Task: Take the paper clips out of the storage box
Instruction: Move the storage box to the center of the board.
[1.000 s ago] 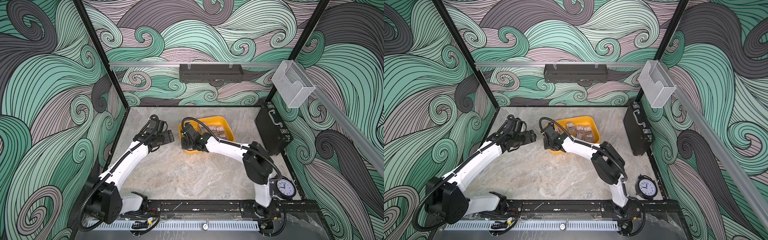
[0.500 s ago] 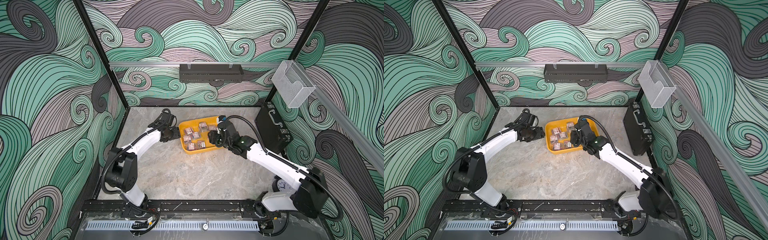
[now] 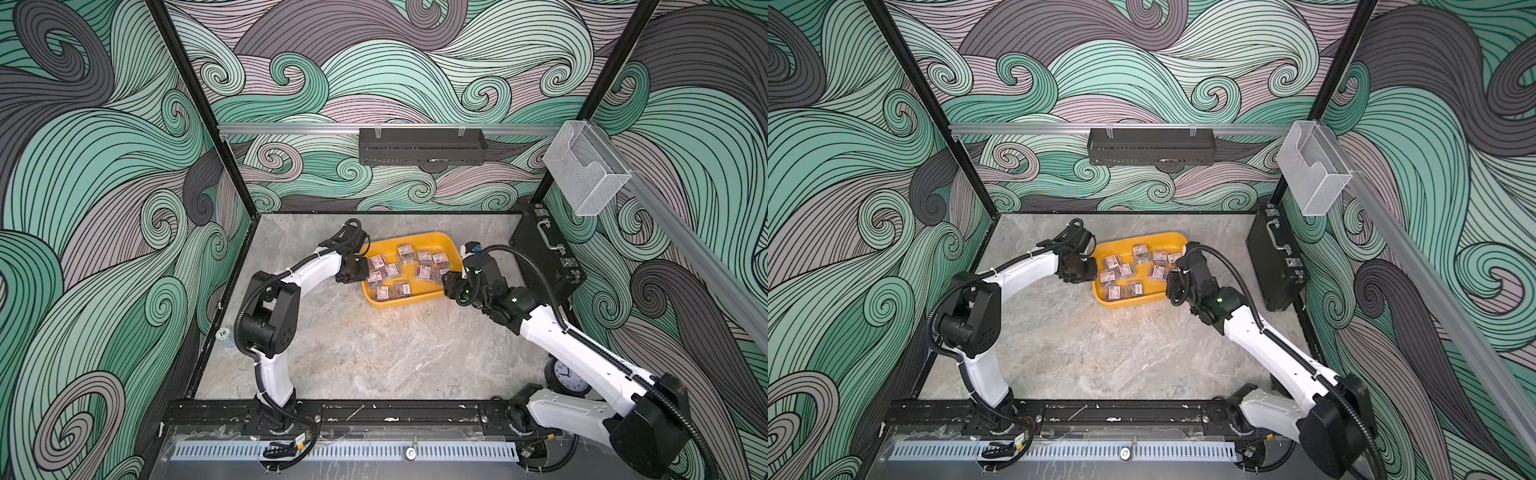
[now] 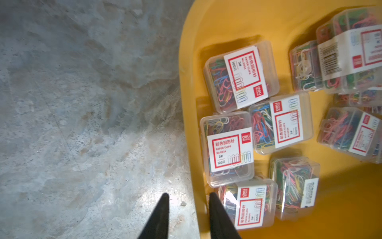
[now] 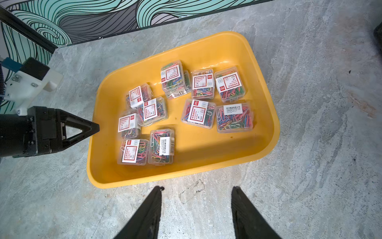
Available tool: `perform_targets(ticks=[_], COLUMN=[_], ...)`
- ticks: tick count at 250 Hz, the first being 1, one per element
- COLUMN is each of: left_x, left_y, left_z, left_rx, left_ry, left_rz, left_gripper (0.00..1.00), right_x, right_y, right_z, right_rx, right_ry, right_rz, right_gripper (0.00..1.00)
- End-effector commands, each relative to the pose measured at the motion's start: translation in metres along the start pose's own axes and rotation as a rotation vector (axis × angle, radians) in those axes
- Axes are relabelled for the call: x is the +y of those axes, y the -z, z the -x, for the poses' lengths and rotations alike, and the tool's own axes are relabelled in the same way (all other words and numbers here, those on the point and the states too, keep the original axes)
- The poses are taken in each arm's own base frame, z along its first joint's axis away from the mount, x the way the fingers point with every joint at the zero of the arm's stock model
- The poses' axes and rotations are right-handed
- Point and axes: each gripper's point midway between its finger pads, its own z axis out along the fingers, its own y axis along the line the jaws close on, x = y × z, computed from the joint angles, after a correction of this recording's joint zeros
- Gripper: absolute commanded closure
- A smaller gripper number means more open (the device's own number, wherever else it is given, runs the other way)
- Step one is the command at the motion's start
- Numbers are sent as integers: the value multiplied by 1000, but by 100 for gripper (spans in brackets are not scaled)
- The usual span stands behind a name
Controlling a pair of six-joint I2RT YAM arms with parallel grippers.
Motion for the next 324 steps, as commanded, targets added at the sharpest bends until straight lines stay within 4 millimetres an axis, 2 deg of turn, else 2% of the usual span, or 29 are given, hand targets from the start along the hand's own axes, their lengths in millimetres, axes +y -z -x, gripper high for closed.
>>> perform_targets(ticks=[1, 63, 121, 168, 226, 324], left_x=[4, 11, 12, 23, 51, 66], left_y=[0, 2, 9, 12, 11, 24], left_z=[-4, 0, -1, 2, -12, -12], left_rx=[28, 40, 37, 46, 61, 49], left_ry=[-60, -239, -357, -293, -170, -114], left_rz=[47, 93, 77, 112, 210, 242], left_gripper=[79, 100, 100, 100, 100, 100], right_x=[-4, -7, -4, 2, 13, 28], right_y=[-4, -15, -21, -30, -46, -70], right_z=[-4, -13, -16, -19, -19, -23], right_rx=[26, 68, 98, 130, 176, 252], right_ry=[14, 37, 43, 57, 90, 153], right_rz=[-19, -46, -42, -29, -8, 5], right_gripper=[46, 47, 48, 49, 49, 49])
